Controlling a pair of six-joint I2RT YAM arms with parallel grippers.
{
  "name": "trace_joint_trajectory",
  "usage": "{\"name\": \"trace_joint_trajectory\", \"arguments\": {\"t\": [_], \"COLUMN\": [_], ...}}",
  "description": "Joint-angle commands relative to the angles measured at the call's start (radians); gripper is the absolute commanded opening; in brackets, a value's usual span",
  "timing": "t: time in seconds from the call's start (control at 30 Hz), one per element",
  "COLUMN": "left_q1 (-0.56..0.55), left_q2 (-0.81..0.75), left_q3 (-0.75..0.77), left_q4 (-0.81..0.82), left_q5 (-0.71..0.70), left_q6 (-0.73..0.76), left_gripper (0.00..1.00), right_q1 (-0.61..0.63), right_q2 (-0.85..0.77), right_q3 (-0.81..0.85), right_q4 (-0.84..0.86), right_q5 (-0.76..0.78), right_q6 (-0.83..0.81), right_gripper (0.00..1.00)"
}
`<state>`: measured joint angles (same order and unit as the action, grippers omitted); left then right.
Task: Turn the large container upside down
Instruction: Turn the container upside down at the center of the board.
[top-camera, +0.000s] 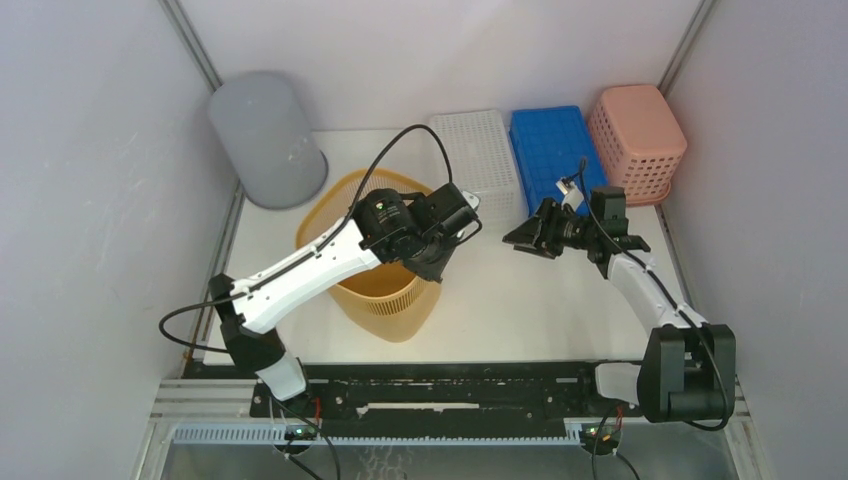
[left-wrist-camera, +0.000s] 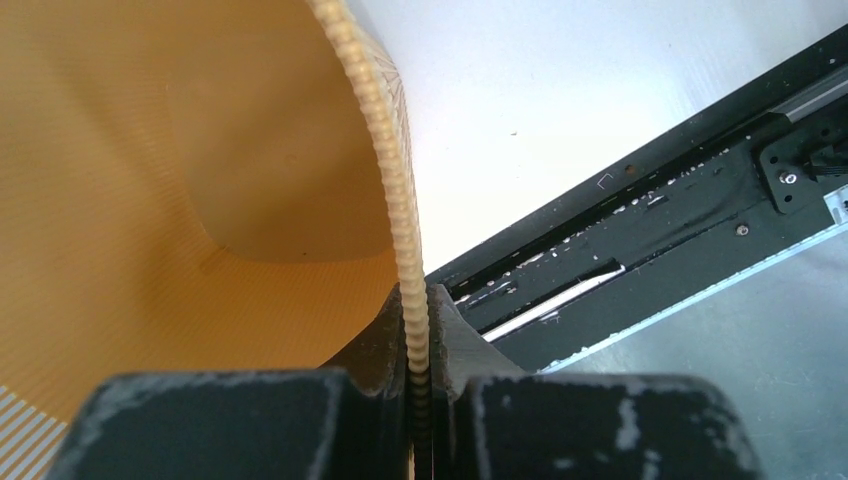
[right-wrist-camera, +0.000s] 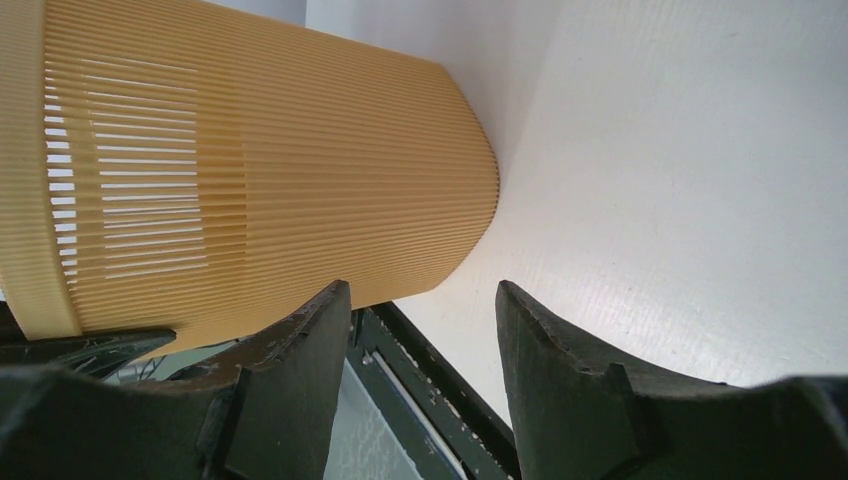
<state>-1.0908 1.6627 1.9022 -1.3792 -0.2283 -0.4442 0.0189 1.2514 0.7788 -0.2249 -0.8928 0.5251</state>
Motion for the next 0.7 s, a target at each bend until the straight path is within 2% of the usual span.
{"name": "trace_joint_trajectory", "arguments": {"t": [0.0, 0.23, 0.43, 0.53, 0.67], "left_q1": [0.003, 0.043, 0.113, 0.139, 0.175], "left_q2": [-0.009, 0.009, 0.006, -0.03, -0.126], "left_q3": [0.064, 0.24, 0.32, 0.276, 0.107], "left_q4": [0.018, 0.022, 0.079, 0.166, 0.365], "left_q5": [0.066, 0.156, 0.241, 0.296, 0.355], "left_q6": [-0.01, -0.008, -0.03, -0.071, -0.153], "left_gripper": [0.0, 0.0, 0.0, 0.0, 0.0], "right_q1": [-0.007, -0.009, -0.027, -0.054, -0.109], "right_q2": [-0.059, -0.158, -0.265, -0.321, -0.414], "right_q3": [0.0, 0.022, 0.079, 0.11, 0.146], "right_q4": [0.039, -0.025, -0.146, -0.209, -0.284], "right_q5": [-0.014, 0.017, 0.119, 0.166, 0.269], "right_q6": [0.007, 0.01, -0.02, -0.03, -0.037], "right_gripper": [0.64, 0.64, 0.64, 0.64, 0.65]}}
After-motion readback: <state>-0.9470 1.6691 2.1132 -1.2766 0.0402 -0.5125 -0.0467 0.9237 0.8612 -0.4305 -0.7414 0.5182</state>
